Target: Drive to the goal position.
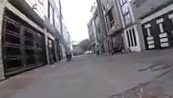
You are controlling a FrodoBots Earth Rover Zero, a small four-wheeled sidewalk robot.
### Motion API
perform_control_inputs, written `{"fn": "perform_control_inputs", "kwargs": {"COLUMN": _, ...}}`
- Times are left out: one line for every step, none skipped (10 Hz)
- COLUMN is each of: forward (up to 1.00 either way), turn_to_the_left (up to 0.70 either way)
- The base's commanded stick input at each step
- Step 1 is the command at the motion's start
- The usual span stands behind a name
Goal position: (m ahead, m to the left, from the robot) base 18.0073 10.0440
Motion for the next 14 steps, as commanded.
{"fn": "perform_control_inputs", "kwargs": {"forward": 1.0, "turn_to_the_left": -0.06}}
{"fn": "perform_control_inputs", "kwargs": {"forward": 1.0, "turn_to_the_left": -0.34}}
{"fn": "perform_control_inputs", "kwargs": {"forward": 1.0, "turn_to_the_left": -0.34}}
{"fn": "perform_control_inputs", "kwargs": {"forward": 1.0, "turn_to_the_left": -0.34}}
{"fn": "perform_control_inputs", "kwargs": {"forward": 1.0, "turn_to_the_left": -0.34}}
{"fn": "perform_control_inputs", "kwargs": {"forward": 1.0, "turn_to_the_left": -0.34}}
{"fn": "perform_control_inputs", "kwargs": {"forward": 1.0, "turn_to_the_left": -0.27}}
{"fn": "perform_control_inputs", "kwargs": {"forward": 1.0, "turn_to_the_left": -0.02}}
{"fn": "perform_control_inputs", "kwargs": {"forward": 1.0, "turn_to_the_left": 0.06}}
{"fn": "perform_control_inputs", "kwargs": {"forward": 1.0, "turn_to_the_left": 0.06}}
{"fn": "perform_control_inputs", "kwargs": {"forward": 1.0, "turn_to_the_left": 0.06}}
{"fn": "perform_control_inputs", "kwargs": {"forward": 1.0, "turn_to_the_left": 0.06}}
{"fn": "perform_control_inputs", "kwargs": {"forward": 1.0, "turn_to_the_left": 0.06}}
{"fn": "perform_control_inputs", "kwargs": {"forward": 1.0, "turn_to_the_left": 0.06}}
